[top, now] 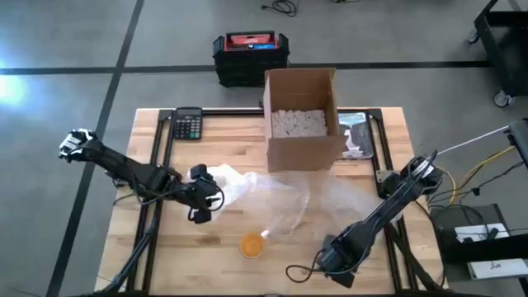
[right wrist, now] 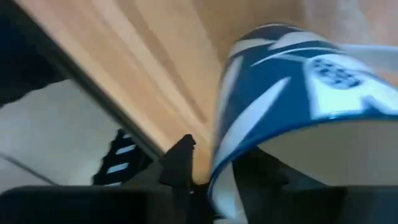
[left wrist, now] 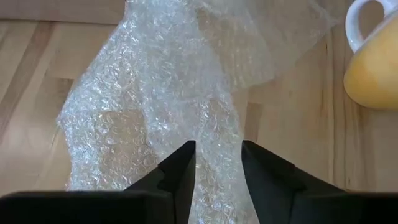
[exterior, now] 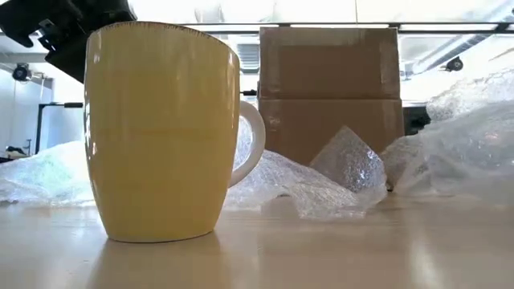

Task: Wrap mug
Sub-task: Adjust the blue patterned mug on the table, then prepare the left transparent bubble wrap

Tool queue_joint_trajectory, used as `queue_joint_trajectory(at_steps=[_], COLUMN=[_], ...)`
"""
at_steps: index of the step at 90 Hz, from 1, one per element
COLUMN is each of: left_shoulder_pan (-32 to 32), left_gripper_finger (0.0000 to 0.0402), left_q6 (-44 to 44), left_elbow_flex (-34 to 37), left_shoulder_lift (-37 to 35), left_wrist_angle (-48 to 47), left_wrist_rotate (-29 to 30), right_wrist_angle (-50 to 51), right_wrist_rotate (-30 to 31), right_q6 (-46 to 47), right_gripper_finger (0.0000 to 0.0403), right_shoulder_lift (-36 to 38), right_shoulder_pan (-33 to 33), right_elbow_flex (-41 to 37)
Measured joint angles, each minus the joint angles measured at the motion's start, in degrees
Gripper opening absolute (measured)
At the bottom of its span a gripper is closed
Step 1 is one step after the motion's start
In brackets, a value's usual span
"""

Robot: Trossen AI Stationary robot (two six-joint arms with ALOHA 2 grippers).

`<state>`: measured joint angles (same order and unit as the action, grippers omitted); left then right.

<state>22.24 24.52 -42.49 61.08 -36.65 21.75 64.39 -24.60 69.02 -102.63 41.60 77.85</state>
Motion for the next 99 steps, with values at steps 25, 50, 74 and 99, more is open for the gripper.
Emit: queue_joint_trajectory(at_steps=[25,50,74,99], left_shoulder_pan=[0.0,-0.3,-1.6,-2.0], left_gripper_finger=[0.0142,0.0167,0.0204,0.0233], left_q6=[0.0,-1.4,-13.8,-29.3], left_elbow_flex=[0.0,0.0,0.1,1.3], left_shoulder_lift=[-0.3,-0.1,3.1,12.9], left_wrist_angle=[-1.3,-1.5,1.8,13.1], left_wrist_rotate=[-0.3,2.4,11.2,22.8], right_wrist_angle=[2.0,6.9,6.5,3.5], right_wrist_rotate=[-2.4,5.2,24.9,48.1], right_q6=[1.3,1.3,-11.8,-22.5], right_gripper_finger=[0.0182,0.0183,0.0175,0.018], right_shoulder_lift=[2.3,4.7,5.0,5.0], right_shoulder_pan=[0.0,-0.8,-5.1,-9.2], right_elbow_flex=[6.1,8.4,8.4,6.6])
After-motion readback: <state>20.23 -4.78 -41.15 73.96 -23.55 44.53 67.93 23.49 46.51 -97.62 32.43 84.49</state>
